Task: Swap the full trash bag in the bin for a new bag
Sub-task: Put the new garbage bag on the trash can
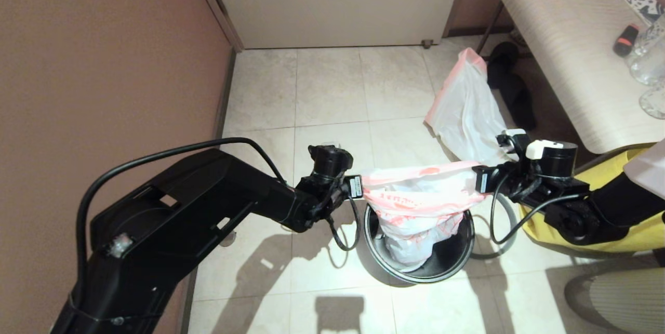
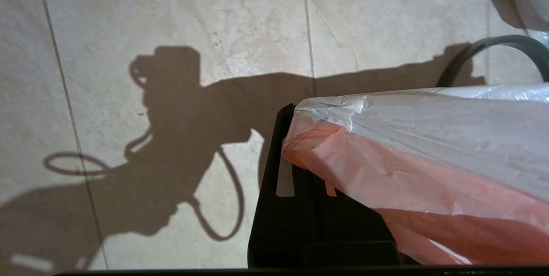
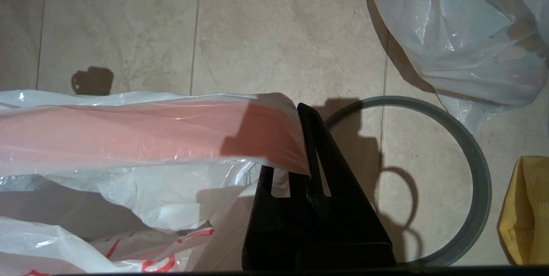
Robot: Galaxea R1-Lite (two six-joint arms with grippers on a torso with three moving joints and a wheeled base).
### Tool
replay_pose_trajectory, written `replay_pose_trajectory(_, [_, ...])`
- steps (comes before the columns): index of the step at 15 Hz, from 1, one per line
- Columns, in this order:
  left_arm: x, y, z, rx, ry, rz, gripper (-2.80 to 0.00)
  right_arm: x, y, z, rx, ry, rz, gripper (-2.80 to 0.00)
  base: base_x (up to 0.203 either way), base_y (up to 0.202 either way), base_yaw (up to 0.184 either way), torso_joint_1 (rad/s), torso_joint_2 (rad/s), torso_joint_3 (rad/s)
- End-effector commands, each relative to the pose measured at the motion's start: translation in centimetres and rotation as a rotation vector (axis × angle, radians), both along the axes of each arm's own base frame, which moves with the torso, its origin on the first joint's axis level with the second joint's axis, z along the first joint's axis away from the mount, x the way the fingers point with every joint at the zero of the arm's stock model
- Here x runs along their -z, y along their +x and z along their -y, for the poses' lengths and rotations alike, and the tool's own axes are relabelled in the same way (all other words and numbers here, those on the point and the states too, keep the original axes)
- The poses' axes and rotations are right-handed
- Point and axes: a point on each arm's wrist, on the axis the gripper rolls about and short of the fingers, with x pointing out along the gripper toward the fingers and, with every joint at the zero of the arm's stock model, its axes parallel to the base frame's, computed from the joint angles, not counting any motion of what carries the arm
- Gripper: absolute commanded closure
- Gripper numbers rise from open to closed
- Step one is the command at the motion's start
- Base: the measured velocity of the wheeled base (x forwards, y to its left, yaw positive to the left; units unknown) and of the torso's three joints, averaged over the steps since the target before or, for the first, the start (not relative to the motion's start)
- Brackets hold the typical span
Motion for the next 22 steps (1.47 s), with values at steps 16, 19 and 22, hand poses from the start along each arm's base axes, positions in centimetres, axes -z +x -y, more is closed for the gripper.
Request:
replay_pose_trajectory(16, [-0.1,1.4,-2.0,0.013,0.033,-0.104,0.00,2.6,2.9,3.4,0.045,-0.040,-0.174,0.00,0.000,0.000,0.000,0.000,0.00,0.000])
replay_pose_trajectory(19, [-0.4,0.1,-2.2,0.100,0.022,-0.150,0.00,1.9,1.8,3.1,-0.011,-0.048,-0.258,0.00,0.000,0.000,0.000,0.000,0.00,0.000])
replay_pose_trajectory(22, [0.6,-0.3,-2.5,0.174,0.051,-0.256,0.00,3.1,1.0,3.1,-0.074,-0.147,-0.379,0.00,0.000,0.000,0.000,0.000,0.00,0.000])
